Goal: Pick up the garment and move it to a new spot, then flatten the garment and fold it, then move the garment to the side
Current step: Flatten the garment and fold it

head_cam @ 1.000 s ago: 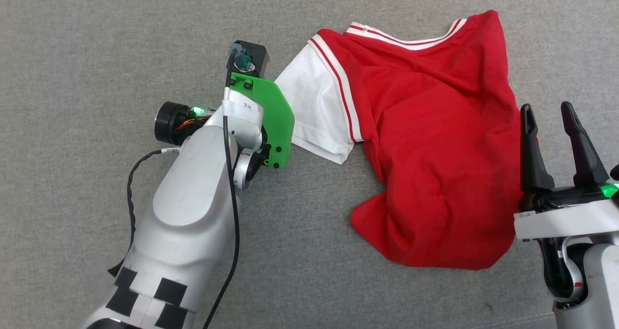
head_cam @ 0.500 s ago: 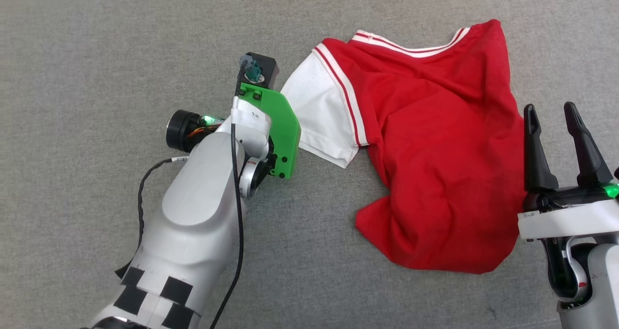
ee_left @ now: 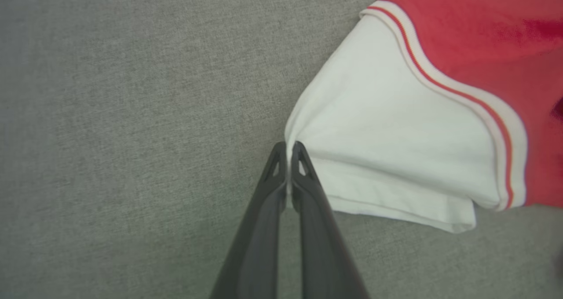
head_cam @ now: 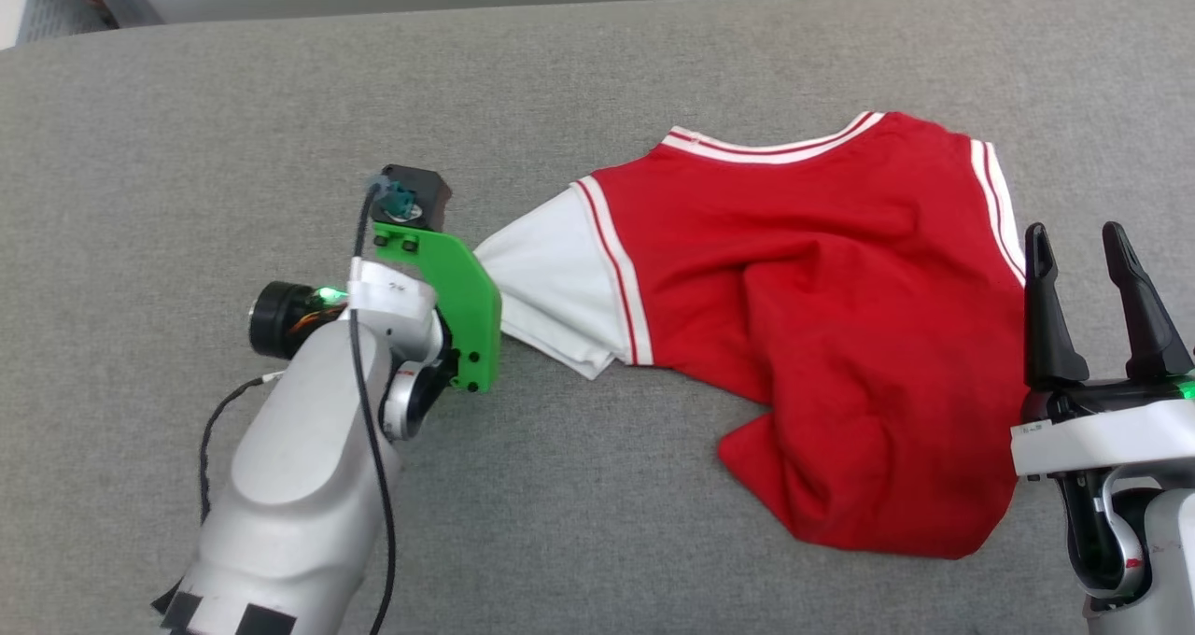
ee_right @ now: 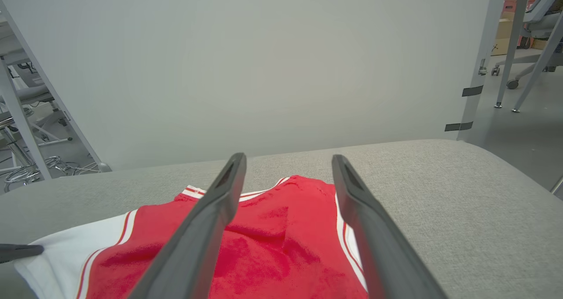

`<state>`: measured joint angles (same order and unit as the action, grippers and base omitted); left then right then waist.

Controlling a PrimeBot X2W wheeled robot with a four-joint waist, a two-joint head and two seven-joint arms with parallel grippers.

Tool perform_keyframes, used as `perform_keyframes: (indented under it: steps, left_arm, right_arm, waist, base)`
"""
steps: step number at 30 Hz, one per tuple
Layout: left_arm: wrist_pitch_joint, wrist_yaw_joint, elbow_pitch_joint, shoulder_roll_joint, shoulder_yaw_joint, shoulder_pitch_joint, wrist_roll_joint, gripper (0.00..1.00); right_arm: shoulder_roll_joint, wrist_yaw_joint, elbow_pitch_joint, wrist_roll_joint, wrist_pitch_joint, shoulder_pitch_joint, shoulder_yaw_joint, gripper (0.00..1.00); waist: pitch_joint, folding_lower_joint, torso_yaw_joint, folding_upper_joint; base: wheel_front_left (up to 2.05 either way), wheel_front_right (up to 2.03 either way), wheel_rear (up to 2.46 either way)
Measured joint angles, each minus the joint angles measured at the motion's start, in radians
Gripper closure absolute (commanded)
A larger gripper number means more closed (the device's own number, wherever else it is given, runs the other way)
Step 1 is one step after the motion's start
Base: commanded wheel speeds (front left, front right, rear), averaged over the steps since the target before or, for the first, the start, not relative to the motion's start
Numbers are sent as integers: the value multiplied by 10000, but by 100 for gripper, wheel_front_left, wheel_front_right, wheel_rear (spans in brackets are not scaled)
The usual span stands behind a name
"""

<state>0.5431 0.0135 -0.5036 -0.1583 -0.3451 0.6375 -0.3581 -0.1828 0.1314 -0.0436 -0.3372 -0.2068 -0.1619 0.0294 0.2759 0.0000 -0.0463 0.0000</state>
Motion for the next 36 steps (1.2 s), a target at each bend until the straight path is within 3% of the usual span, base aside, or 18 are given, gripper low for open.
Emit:
perform_keyframes:
  steps: [11,24,26,27,36]
  left_arm:
    - [-468,593,1331,-1488,1014,-1189,-215,100]
    - [-1003,736,1603,-1634,1319,-2393,-585,100]
    - [-1352,608,1639,-1572,1310,-2398,-631,53]
    - [-1524,600,1655,-1553,1302,-2399,-627,0]
    - [-4765,276,2546,-1183,1354,-2595,-493,0]
  right_arm:
    - [196,0,77,100,209,29,107,0]
    - [245,0,230,163,366,31,192,0]
    - [245,0,280,165,374,38,213,0]
    - [245,0,301,165,399,46,221,0]
    - [284,0,433,199,443,233,368,0]
  waist:
    - [-364,0,577,0]
    - [-352,0,763,0]
    - [-409,0,787,0]
    - [-441,0,796,0]
    - [-984,0,943,0]
  base:
    - [0,0,0]
    - [0,0,0]
    - [0,0,0]
    - [0,0,0]
    - [0,0,0]
